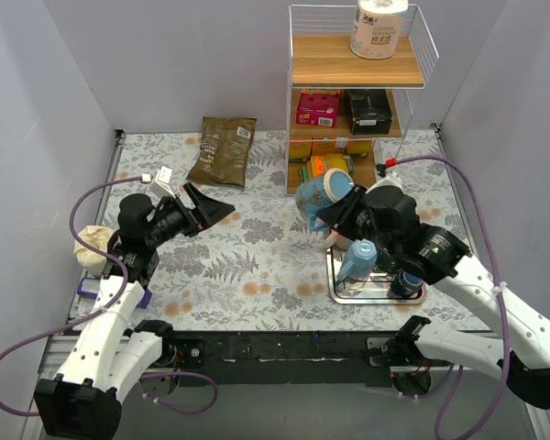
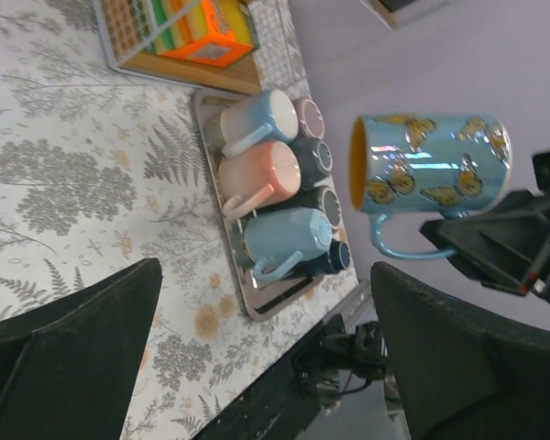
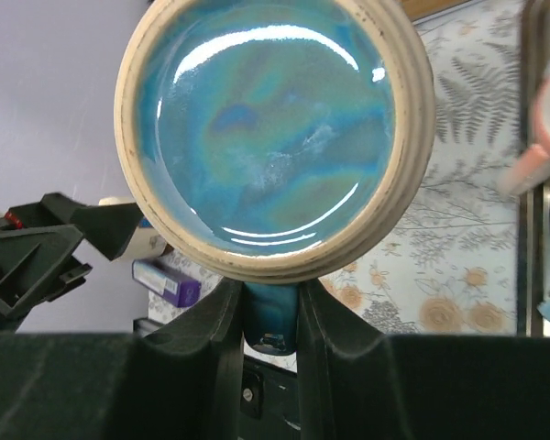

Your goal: Turn the mug right side up

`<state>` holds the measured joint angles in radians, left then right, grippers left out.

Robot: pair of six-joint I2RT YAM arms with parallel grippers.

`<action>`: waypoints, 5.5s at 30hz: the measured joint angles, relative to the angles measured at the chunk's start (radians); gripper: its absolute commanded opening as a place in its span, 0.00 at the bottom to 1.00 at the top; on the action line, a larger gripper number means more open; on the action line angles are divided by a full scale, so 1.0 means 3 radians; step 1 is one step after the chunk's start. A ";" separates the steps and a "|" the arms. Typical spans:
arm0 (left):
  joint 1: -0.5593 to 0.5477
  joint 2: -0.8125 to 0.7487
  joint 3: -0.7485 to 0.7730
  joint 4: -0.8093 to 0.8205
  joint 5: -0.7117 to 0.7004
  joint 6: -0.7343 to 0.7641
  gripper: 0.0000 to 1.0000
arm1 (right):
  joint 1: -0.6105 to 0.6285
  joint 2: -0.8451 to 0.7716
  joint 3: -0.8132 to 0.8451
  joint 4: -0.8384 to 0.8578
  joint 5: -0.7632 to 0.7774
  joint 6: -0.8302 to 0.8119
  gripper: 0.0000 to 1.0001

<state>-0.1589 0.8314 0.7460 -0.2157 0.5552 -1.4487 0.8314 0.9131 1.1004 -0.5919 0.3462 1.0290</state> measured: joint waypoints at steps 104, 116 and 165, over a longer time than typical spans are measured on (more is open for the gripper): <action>-0.0285 0.0753 0.0280 -0.0819 -0.2490 0.0486 0.00 | -0.0411 0.0127 -0.1335 0.2042 -0.1637 -0.0006 0.92; -0.0139 0.1550 0.0292 -0.0917 -0.3502 0.0692 0.00 | -0.0530 -0.0043 -0.1354 0.1775 -0.1687 -0.0144 0.92; 0.0395 0.1053 0.0632 -0.0229 -0.2725 0.1008 0.98 | -0.1230 -0.0057 -0.1165 0.0846 -0.1857 -0.0679 0.99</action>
<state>-0.0402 1.1473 0.9356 -0.2844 -0.2623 -1.1461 0.4625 0.8959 0.7509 -0.3382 -0.2108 0.8253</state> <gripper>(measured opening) 0.981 0.984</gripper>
